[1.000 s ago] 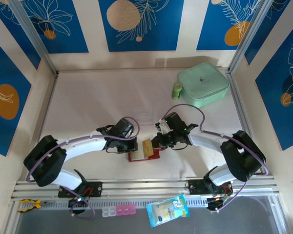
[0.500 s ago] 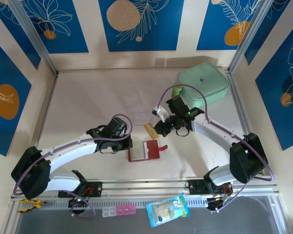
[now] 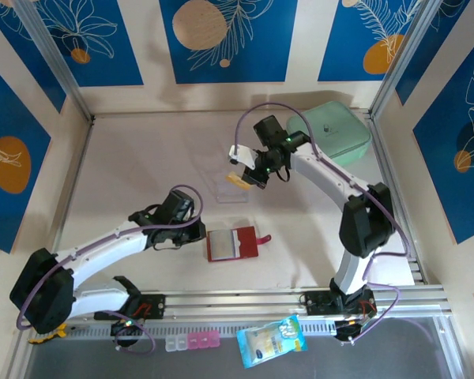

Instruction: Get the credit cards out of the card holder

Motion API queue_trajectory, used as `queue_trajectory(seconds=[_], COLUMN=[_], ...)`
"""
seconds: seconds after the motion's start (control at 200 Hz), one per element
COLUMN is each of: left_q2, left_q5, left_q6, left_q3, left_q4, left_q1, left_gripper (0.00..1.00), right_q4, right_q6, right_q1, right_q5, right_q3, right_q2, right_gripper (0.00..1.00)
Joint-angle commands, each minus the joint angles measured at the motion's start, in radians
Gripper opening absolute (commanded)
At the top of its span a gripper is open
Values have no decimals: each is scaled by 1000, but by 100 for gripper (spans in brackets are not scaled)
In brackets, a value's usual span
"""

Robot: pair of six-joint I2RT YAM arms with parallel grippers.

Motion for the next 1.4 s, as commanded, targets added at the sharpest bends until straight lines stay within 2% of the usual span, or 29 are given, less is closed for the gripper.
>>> queue_trajectory(seconds=[0.0,0.4,0.735,1.396], left_q2=[-20,2,8,17], left_q5=[1,23,39,71], left_q6=[7,8,14,32], left_q3=[-20,-32,-47,-50], left_q4=[-31,-17,-4,9], left_q1=[19,44,62,86], left_gripper=[12,12,12,12], right_q4=[-138,-306,-387,-467], right_q6=[-117,-191,-219,-231], right_q1=[-8,-13,1,51], right_q5=[16,-26,-23,-17], right_q3=[103,368,469,440], right_q2=[84,319,438,491], right_gripper=[0,0,0,0])
